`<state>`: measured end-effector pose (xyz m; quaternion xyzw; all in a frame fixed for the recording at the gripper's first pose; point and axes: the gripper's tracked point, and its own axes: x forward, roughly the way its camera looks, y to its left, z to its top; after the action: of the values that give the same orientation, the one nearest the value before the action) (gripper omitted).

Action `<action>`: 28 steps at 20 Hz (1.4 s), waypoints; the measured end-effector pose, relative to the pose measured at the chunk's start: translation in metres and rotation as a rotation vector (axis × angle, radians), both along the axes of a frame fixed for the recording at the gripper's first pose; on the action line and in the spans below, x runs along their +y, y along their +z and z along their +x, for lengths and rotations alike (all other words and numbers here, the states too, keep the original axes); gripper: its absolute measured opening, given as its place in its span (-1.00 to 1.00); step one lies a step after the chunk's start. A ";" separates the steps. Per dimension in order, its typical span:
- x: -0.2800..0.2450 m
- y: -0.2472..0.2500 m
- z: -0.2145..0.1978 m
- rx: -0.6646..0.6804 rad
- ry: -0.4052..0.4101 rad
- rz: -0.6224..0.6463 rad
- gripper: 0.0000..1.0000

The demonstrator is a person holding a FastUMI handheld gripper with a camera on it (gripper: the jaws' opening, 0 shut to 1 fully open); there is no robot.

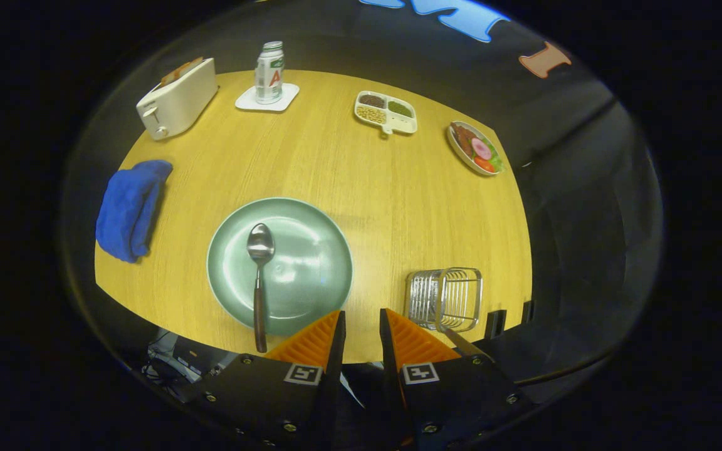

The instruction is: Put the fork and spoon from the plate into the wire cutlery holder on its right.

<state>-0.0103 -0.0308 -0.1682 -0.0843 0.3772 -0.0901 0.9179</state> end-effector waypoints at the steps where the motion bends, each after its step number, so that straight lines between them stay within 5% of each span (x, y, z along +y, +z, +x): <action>1: 0.009 -0.004 0.002 0.011 0.015 0.004 -0.35; 11: 0.066 -0.045 0.039 0.090 0.132 0.013 -0.35; 24: 0.088 -0.103 0.051 0.195 0.109 0.091 -0.35; 27: 0.084 -0.105 0.050 0.188 0.107 0.095 -0.77; 28: 0.083 -0.108 0.051 0.182 0.108 0.090 -0.77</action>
<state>0.0404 0.0525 -0.2762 -0.0711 0.4576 -0.0154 0.8862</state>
